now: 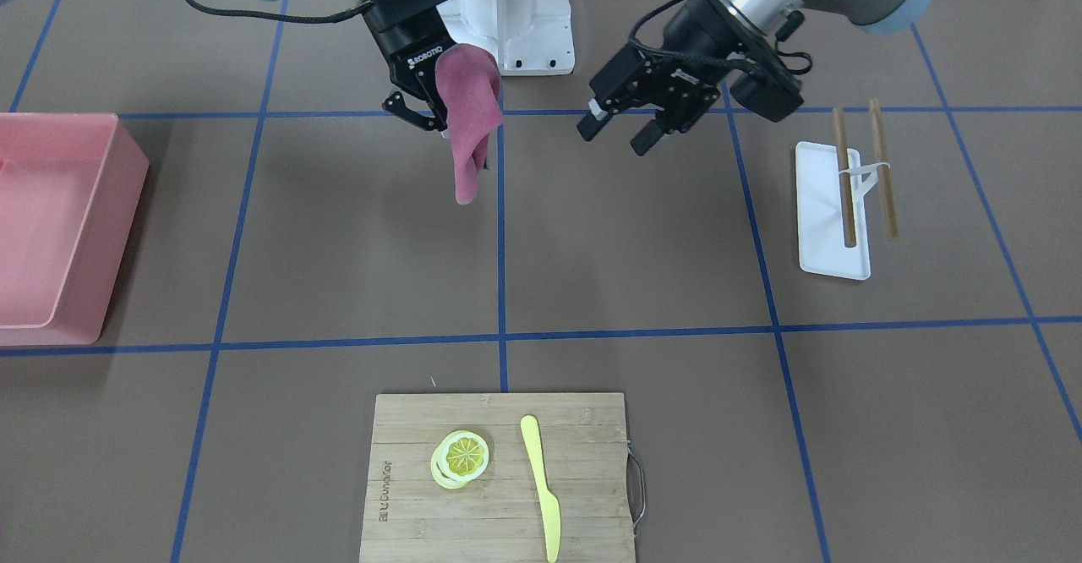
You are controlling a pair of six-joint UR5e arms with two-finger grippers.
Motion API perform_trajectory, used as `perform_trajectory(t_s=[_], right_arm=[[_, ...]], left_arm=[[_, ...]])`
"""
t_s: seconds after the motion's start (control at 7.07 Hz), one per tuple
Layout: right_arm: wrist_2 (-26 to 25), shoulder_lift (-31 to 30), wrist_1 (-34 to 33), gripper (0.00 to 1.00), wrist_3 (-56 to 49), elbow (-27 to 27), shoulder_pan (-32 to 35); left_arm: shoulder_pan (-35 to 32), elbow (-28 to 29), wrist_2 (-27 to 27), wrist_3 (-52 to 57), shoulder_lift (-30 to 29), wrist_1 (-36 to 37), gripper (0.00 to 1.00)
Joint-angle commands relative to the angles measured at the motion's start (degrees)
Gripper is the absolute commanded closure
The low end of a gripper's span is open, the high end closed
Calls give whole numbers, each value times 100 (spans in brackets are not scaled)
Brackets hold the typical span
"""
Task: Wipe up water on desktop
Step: 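Grasp the pink cloth with the right gripper while the left gripper releases and withdraws, then wipe the table surface with the cloth in the right gripper, sweeping back and forth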
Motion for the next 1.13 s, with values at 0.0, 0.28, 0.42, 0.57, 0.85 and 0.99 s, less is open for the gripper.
perform_trajectory(t_s=[0.0,0.28,0.42,0.57,0.85,0.99], right_arm=[[315,-130,-1407,100,56,107,362],[1001,-262,-3207,100,109,467,661],[1613,-445,-3511,100,648,477,767],[2054,-560,-3506,100,924,486,829],[2399,-1032,-2582,100,953,407,829],[2558,-1227,-1965,100,1014,198,821]], left_arm=[[-1260,325,-1053,2362,898,14,2],[-2253,955,-1432,4945,1691,154,2],[-2676,1281,-1425,6532,1903,782,2],[-3150,1693,-1382,8271,1931,1606,2],[-3638,2136,-1381,9562,1940,2071,2],[-3656,2180,-1390,9589,2009,2036,2]])
